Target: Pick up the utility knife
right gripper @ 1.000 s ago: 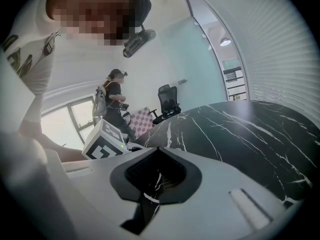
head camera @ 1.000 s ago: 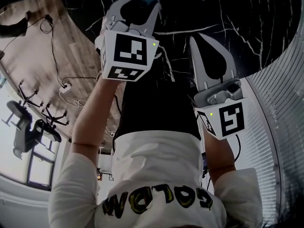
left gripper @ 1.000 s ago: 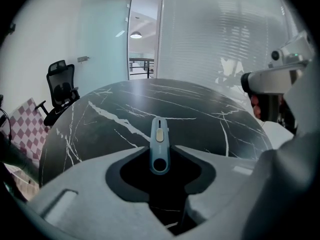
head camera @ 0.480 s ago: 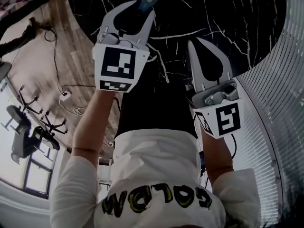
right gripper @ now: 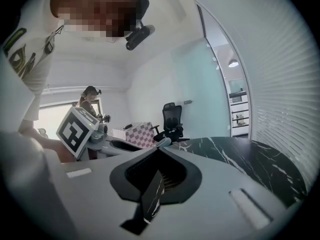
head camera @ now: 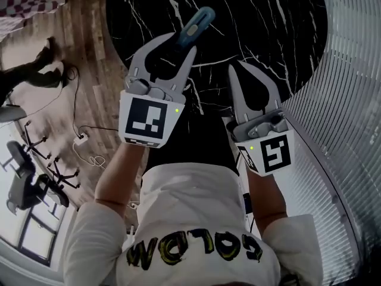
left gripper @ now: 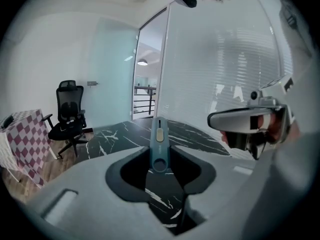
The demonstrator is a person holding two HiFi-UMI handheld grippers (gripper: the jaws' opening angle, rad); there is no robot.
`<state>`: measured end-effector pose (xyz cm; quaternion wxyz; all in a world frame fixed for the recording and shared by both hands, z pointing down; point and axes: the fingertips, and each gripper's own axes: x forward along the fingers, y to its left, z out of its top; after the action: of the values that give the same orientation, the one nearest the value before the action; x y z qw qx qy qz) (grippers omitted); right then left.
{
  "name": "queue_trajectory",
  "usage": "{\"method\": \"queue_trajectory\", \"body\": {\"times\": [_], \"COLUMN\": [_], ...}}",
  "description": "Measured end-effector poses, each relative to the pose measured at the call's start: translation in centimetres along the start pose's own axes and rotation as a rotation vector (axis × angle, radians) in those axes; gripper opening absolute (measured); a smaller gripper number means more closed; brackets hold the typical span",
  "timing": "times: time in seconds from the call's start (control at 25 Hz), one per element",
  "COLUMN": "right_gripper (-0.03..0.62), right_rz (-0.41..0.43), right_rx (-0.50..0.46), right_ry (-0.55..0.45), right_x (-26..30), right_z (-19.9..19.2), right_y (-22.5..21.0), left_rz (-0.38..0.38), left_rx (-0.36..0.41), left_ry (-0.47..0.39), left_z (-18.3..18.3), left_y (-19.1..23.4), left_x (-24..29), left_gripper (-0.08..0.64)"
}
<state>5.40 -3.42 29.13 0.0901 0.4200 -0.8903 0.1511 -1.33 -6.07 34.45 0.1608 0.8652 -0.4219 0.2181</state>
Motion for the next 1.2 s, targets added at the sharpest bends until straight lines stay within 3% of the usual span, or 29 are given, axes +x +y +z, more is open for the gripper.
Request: {"method": "queue_trajectory", "body": {"times": [0.44, 1.2], "right_gripper": [0.002, 0.002], "right_rz": [0.02, 0.072], "right_rx": [-0.109, -0.173], "right_ry": [-0.101, -0.225], "right_x": [-3.0, -8.2], "right_z": [8.4, 18.9], "right_y": [2.0, 7.5], "left_rz": [0.004, -0.002], "left_rx": [-0.025, -0.056], "left_ry": [-0.188, -0.384], "left_z": [8.7, 19.4], "left_y": [-2.9, -6.3], "left_x": [-6.7, -17.8], "left_gripper": [0.133, 0.133]}}
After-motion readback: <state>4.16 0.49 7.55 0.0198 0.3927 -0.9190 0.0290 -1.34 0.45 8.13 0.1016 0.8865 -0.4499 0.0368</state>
